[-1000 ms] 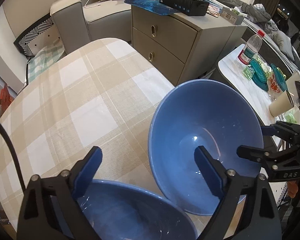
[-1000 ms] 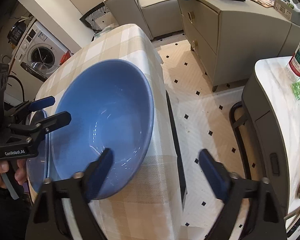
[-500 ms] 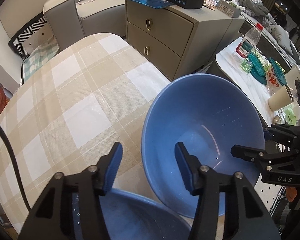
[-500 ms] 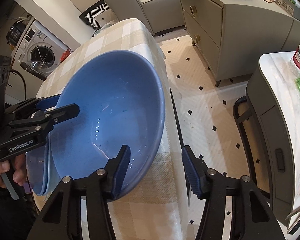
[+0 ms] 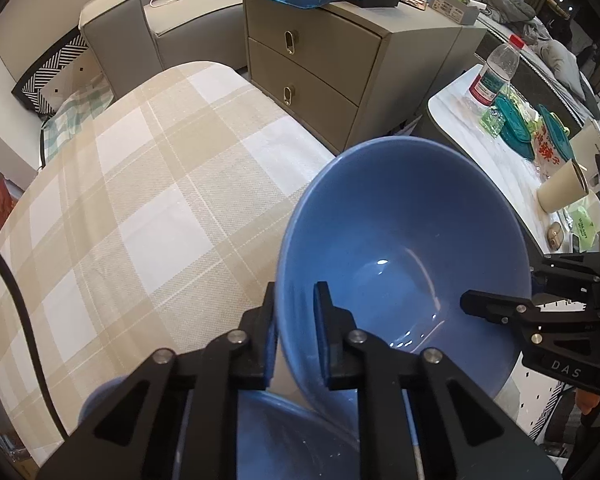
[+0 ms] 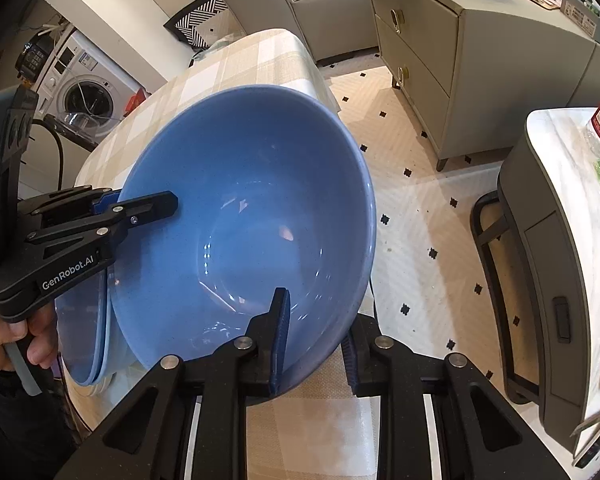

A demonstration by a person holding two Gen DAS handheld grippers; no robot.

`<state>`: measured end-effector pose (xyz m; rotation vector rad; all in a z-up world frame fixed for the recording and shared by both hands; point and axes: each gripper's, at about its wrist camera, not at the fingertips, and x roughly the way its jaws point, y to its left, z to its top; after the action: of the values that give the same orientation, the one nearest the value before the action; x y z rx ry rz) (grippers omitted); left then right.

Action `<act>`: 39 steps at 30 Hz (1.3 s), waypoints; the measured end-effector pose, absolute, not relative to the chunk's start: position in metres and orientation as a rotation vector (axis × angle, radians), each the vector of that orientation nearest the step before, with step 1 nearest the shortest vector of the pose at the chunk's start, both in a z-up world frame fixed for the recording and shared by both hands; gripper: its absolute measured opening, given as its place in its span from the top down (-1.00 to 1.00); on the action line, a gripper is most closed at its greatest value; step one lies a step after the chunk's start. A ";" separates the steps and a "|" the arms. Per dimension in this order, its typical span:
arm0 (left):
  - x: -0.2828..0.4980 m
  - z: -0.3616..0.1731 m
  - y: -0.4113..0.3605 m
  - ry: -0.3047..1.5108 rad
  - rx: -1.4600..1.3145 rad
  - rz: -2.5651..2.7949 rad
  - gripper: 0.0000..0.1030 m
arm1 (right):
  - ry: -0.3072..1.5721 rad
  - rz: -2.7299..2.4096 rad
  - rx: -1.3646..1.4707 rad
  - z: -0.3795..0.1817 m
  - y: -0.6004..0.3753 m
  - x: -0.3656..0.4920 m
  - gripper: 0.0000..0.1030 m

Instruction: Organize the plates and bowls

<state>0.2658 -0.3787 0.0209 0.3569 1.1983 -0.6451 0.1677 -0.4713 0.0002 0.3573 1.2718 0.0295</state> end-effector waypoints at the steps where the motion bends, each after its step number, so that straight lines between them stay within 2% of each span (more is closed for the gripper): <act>1: 0.265 0.021 -0.380 1.195 0.362 -0.643 0.74 | 1.274 0.027 0.355 0.000 -0.471 0.168 0.57; 17: 0.261 0.030 -0.386 1.180 0.353 -0.670 0.75 | 1.258 0.003 0.373 0.011 -0.484 0.163 0.62; 39: 0.239 0.092 -0.387 1.077 0.302 -0.718 0.75 | 1.180 -0.039 0.316 0.075 -0.483 0.150 0.64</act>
<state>0.2395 -0.3868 0.0921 0.3019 1.0773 -0.7183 0.1503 -0.4826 0.0752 0.3164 1.1796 -0.0394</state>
